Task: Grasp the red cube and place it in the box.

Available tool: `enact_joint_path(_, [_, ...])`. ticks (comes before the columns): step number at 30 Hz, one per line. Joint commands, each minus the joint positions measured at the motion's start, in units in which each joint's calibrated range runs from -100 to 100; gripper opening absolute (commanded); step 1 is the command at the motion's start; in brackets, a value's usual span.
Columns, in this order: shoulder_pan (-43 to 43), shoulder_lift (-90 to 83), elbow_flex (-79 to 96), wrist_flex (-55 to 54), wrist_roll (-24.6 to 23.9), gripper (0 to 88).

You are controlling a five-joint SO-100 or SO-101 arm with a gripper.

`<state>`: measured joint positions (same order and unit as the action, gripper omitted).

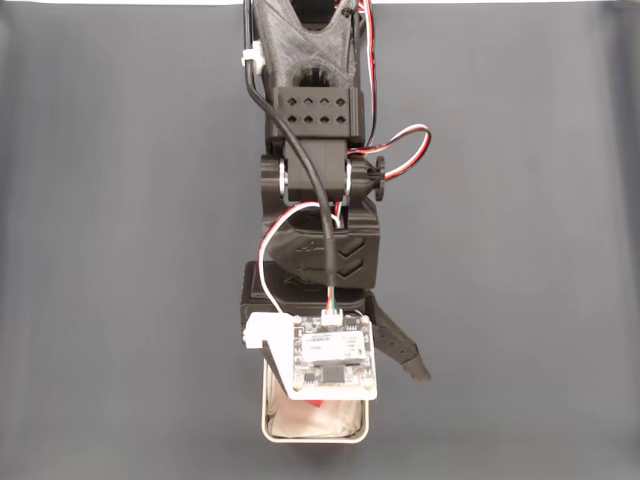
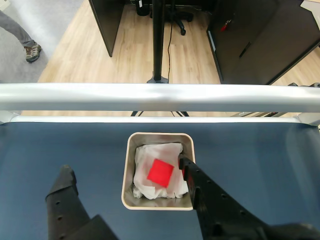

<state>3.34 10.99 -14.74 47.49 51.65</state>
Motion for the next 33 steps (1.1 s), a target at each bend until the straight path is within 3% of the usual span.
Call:
enact_joint_path(1, [0.4, -2.8, -2.1, -0.5, 0.4, 47.0])
enact_joint_path(25, [0.6, -4.5, -0.4, -0.6, 0.0, 46.5])
enact_joint_path(30, [0.6, -4.8, -0.3, -0.4, 0.0, 43.1])
enact_joint_path(33, [0.4, -5.7, 0.7, -0.4, -0.1, 32.9])
